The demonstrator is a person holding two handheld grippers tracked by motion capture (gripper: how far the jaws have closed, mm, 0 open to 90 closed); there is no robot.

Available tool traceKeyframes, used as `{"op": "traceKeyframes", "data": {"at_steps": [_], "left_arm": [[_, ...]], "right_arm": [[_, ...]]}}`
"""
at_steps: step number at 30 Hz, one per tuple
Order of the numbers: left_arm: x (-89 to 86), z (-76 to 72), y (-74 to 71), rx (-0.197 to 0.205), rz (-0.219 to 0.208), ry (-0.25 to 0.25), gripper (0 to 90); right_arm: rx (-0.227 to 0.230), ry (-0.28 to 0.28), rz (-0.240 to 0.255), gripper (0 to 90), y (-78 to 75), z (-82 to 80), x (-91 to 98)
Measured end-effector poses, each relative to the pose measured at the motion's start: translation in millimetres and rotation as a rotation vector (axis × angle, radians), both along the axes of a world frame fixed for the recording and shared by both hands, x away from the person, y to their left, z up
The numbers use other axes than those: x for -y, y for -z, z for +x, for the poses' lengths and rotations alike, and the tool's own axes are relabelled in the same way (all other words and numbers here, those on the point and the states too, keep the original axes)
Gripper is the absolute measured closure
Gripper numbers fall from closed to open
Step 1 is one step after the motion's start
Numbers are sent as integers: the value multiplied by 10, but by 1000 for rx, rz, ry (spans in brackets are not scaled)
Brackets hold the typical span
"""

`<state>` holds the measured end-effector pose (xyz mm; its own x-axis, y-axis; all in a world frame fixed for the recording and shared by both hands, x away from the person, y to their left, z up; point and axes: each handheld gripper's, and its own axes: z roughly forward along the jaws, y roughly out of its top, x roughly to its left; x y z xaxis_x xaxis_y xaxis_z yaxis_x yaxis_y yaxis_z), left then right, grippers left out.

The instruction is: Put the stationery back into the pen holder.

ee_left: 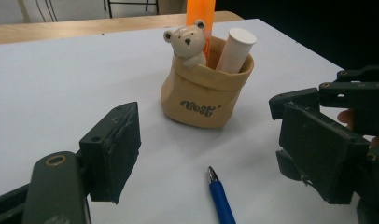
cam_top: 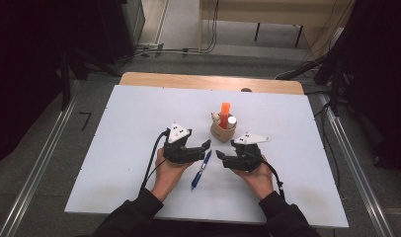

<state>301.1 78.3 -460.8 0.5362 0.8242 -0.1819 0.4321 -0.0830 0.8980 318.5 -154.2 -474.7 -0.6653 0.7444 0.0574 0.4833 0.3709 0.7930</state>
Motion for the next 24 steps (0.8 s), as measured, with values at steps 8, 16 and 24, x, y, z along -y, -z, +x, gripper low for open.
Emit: {"op": "traceKeyframes", "data": {"at_steps": [8, 16, 24], "left_arm": [[-27, -57, 100, -1, 23, -8, 212], [-18, -96, 203, -14, 46, -6, 219], [14, -110, 273, -26, 65, 2, 222]], "right_arm": [[0, 0, -1, 290, 5, 4, 4], [4, 6, -4, 290, -2, 2, 17], [3, 6, -8, 289, 8, 1, 16]]}}
